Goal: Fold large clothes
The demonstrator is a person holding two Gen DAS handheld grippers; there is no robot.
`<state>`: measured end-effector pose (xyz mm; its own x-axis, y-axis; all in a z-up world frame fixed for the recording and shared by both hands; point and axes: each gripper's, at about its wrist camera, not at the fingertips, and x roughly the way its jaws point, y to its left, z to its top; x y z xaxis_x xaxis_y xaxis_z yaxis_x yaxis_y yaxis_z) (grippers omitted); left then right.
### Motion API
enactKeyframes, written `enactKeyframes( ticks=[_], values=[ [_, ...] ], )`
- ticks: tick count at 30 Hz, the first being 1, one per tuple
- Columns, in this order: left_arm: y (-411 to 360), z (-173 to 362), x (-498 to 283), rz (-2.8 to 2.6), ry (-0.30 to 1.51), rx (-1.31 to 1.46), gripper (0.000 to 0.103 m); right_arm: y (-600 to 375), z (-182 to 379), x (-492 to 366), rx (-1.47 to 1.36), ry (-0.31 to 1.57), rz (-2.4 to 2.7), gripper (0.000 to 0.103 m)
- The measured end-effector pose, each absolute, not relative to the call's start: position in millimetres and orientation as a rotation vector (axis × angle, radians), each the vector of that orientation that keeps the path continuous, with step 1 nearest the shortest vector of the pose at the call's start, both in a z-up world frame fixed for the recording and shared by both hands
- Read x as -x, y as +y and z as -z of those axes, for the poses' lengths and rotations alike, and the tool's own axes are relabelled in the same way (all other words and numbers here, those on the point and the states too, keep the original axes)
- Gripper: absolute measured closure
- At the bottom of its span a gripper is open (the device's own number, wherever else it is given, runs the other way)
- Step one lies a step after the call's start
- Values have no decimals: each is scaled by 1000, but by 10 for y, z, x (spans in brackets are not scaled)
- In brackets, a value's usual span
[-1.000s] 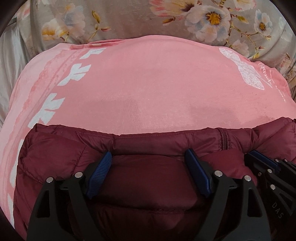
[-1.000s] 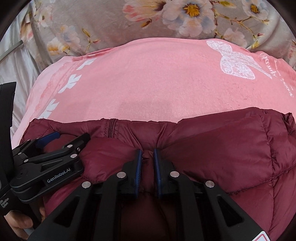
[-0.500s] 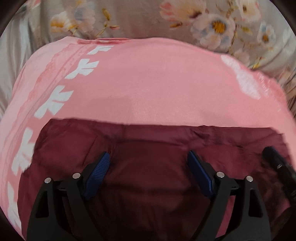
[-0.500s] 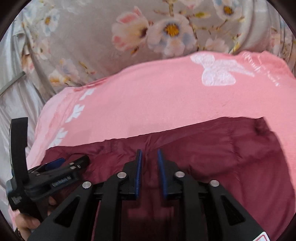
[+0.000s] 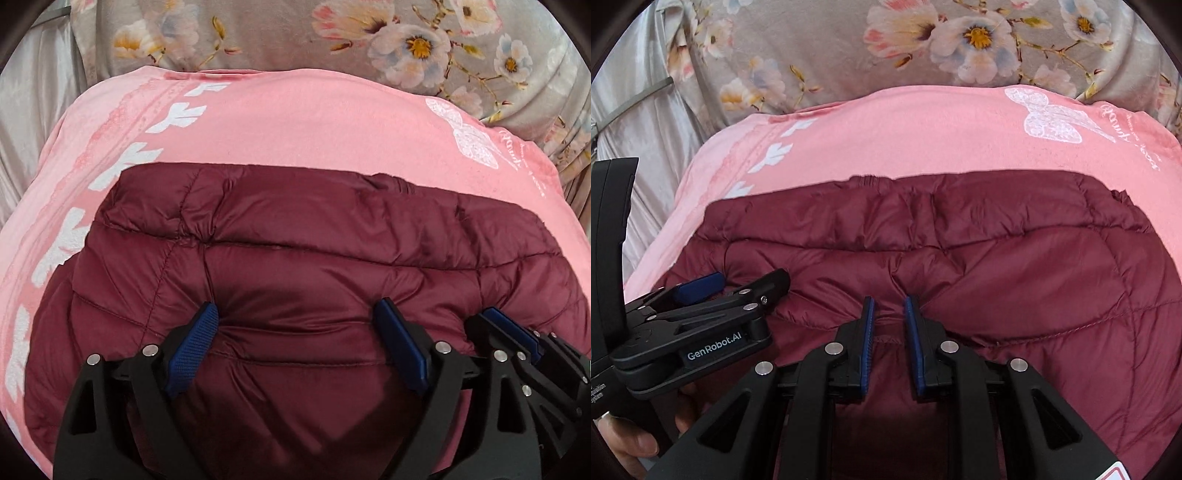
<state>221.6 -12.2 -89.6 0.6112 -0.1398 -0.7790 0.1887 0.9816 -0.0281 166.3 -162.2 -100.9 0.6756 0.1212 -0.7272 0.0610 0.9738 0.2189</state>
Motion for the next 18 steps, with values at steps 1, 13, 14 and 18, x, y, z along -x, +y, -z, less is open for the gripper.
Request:
enactKeyframes(
  ticks=[1, 13, 14, 18],
  values=[
    [-129, 912, -2217, 188, 889, -65, 16, -1623, 1025, -1663, -233, 830, -33, 85],
    [-188, 977, -2194, 167, 857, -101, 15, -1606, 1084, -1692, -208, 831, -23, 85],
    [-188, 977, -2194, 166, 856, -102, 15, -1603, 1082, -1691, -208, 830, -23, 85],
    [-208, 979, -2175, 161, 853, -105, 14, -1605, 1081, -1690, -208, 830, -23, 85]
  ],
)
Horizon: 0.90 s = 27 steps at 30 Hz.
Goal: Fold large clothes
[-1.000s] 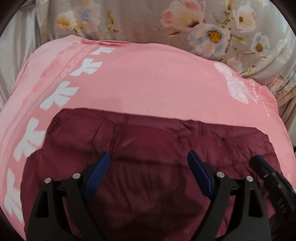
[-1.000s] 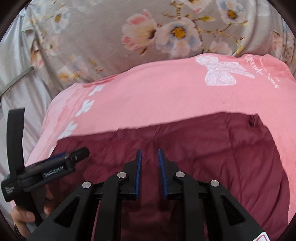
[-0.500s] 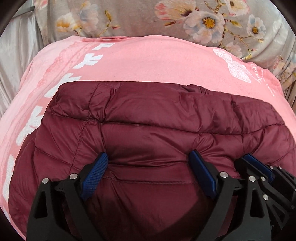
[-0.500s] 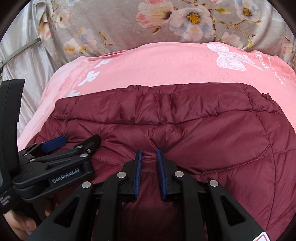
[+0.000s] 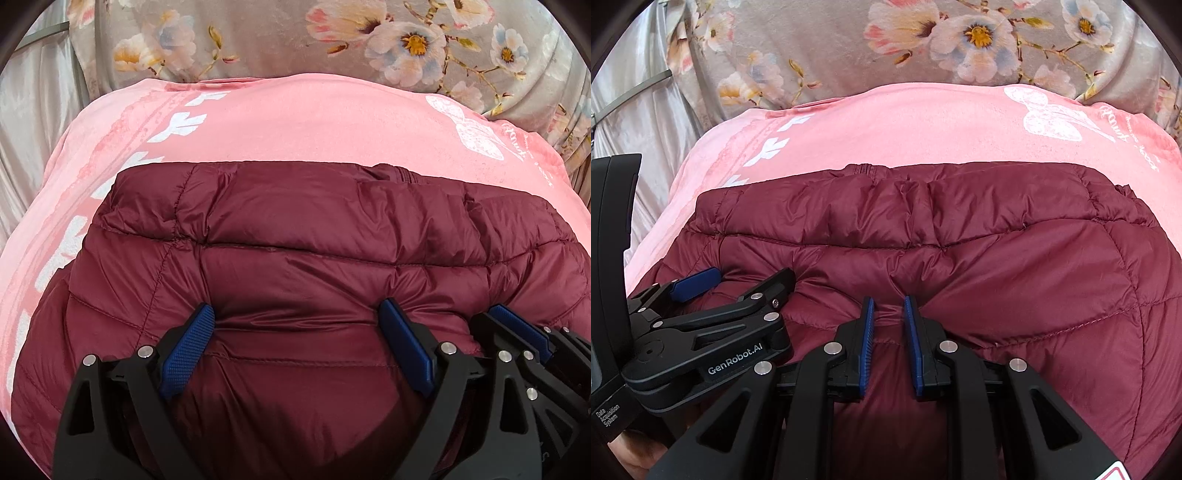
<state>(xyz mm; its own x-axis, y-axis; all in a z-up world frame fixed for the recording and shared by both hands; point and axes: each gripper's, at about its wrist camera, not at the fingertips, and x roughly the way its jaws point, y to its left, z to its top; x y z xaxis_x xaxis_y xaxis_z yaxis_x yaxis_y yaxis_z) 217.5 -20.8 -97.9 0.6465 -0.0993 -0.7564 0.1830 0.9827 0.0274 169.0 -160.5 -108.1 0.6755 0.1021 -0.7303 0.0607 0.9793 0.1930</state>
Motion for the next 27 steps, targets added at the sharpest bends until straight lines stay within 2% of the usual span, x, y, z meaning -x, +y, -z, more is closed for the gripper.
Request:
enactKeyframes(
  ticks=[27],
  values=[
    [-192, 969, -2190, 151, 852, -113, 14, -1640, 1105, -1707, -225, 831, -31, 85]
  ],
)
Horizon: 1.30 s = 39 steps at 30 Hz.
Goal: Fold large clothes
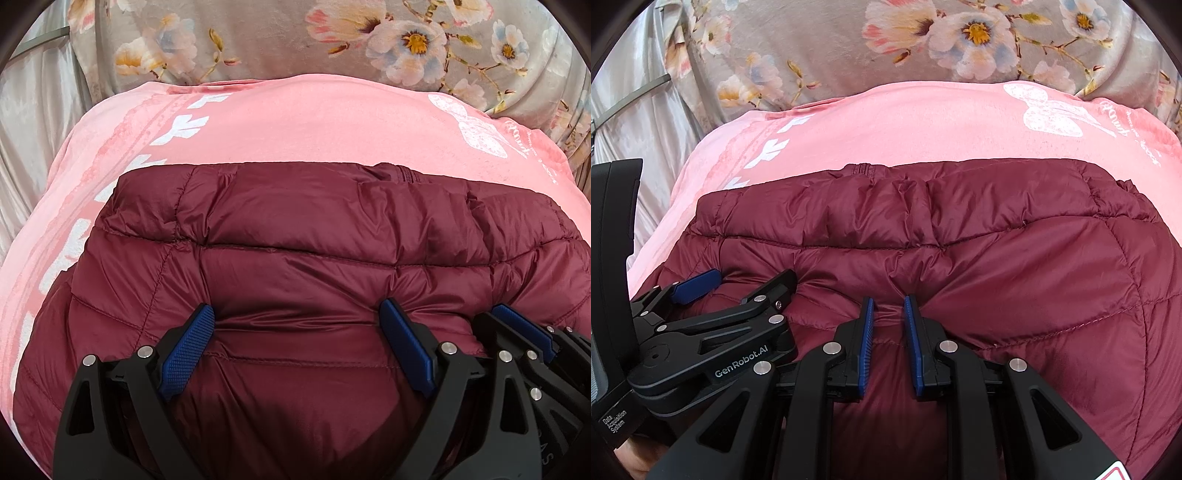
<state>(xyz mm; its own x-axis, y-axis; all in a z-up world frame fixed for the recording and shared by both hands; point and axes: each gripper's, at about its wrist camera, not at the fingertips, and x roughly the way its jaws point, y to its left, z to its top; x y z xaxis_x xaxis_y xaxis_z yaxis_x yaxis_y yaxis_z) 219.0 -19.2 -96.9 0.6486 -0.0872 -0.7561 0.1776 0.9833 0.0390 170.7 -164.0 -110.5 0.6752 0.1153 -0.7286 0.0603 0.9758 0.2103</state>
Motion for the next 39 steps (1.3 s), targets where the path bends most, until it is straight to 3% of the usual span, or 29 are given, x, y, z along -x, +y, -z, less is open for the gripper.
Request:
enactKeyframes(
  ticks=[6, 12, 18, 27, 29, 30, 34, 39],
  values=[
    [144, 801, -2027, 195, 869, 4, 14, -1600, 1031, -1650, -212, 839, 1, 81],
    [1139, 481, -1552, 117, 873, 166, 10, -1313, 706, -1345, -226, 798, -74, 81],
    [2064, 606, -1243, 28, 945, 431, 10, -1004, 859, -1212, -225, 848, -122, 81],
    [1869, 889, -1376, 130, 982, 523, 6, -924, 1015, -1168, -167, 827, -95, 81],
    [1799, 877, -1428, 118, 975, 517, 15, -967, 977, -1140, -197, 831, -102, 81],
    [1771, 856, -1441, 134, 976, 519, 30, -1012, 939, -1100, -228, 833, -108, 81],
    [1687, 657, -1394, 184, 952, 476, 74, -1207, 826, -844, -341, 830, -135, 81],
    [1427, 99, -1202, 283, 827, 388, 84, -1111, 959, -693, -220, 850, -113, 82]
  ],
)
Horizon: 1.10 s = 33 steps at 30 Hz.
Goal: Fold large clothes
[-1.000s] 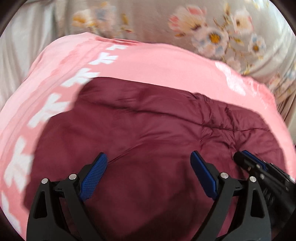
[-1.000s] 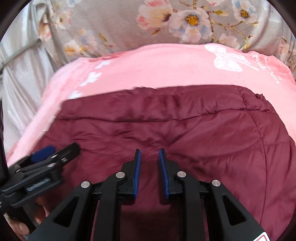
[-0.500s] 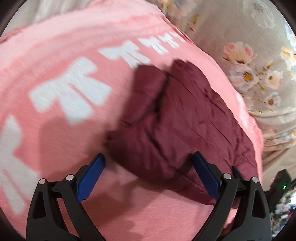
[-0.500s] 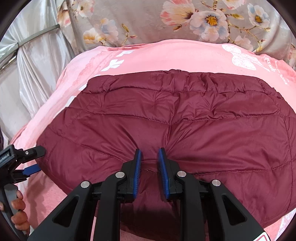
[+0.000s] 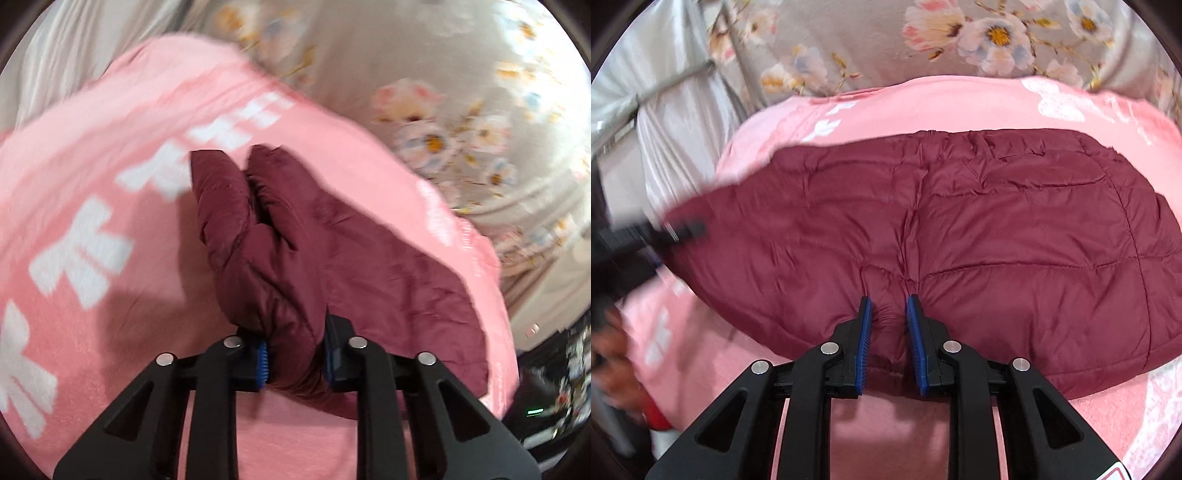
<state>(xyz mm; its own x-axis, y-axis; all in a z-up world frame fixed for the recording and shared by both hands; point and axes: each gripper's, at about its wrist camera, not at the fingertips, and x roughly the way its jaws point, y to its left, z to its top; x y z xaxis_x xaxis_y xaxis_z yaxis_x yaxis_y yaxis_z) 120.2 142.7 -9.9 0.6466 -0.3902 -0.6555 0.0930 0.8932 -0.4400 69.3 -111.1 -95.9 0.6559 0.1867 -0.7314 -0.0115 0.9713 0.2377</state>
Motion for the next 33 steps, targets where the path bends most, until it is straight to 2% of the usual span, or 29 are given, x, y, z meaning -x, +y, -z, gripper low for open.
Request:
enactKeyframes(
  ticks=[4, 8, 13, 21, 30, 32, 33],
  values=[
    [979, -389, -1044, 418, 738, 298, 85, -1088, 1052, -750, -214, 834, -116, 82],
    [384, -710, -976, 549, 692, 202, 85, -1300, 939, -672, -327, 836, -136, 83],
    [-486, -823, -997, 663, 676, 98, 85, -1849, 613, -286, -394, 774, -60, 83],
    [-1751, -335, -1053, 759, 815, -32, 86, -2639, 694, 244, -433, 786, 150, 82],
    [-2438, 403, -1034, 718, 962, -166, 85, -3122, 829, 502, -500, 796, 243, 82],
    [-2482, 449, -994, 714, 969, -182, 83, -3186, 836, 503, -516, 794, 251, 82],
    [-2488, 434, -973, 722, 972, -184, 76, -3217, 824, 529, -521, 792, 256, 82]
  ],
)
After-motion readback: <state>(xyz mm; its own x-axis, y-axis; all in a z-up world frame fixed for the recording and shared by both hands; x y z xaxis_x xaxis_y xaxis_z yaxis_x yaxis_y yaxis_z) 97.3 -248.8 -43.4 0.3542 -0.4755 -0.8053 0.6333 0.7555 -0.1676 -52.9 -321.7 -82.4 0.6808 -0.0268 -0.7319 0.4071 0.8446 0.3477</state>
